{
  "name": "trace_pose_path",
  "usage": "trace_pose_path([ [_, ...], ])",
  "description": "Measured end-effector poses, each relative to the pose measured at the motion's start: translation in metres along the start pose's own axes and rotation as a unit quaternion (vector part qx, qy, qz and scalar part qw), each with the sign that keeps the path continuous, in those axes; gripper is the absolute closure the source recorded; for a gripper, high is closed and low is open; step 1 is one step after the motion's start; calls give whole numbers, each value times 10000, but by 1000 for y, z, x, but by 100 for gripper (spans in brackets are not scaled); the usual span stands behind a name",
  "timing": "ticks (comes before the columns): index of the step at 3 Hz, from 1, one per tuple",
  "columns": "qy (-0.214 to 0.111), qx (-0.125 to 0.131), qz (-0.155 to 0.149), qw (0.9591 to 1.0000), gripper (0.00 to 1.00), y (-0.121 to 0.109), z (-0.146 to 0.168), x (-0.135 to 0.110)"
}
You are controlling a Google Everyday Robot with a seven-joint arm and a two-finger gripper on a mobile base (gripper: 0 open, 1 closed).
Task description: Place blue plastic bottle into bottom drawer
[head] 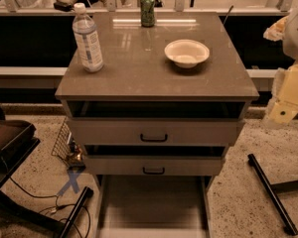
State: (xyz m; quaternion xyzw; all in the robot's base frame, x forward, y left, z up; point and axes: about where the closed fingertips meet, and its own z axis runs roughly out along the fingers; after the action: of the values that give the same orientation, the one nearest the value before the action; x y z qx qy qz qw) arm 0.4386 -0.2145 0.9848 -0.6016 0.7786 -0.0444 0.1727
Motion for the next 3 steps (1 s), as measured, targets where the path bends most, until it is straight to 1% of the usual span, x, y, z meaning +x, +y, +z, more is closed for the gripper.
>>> trace_pose_path([
  [1,-4,7,2,10000,0,0,0,0],
  [2,-1019,380,284,9937,0,-36,-4,-41],
  [3,-2248,590,691,9702,0,-70,-3,-79],
])
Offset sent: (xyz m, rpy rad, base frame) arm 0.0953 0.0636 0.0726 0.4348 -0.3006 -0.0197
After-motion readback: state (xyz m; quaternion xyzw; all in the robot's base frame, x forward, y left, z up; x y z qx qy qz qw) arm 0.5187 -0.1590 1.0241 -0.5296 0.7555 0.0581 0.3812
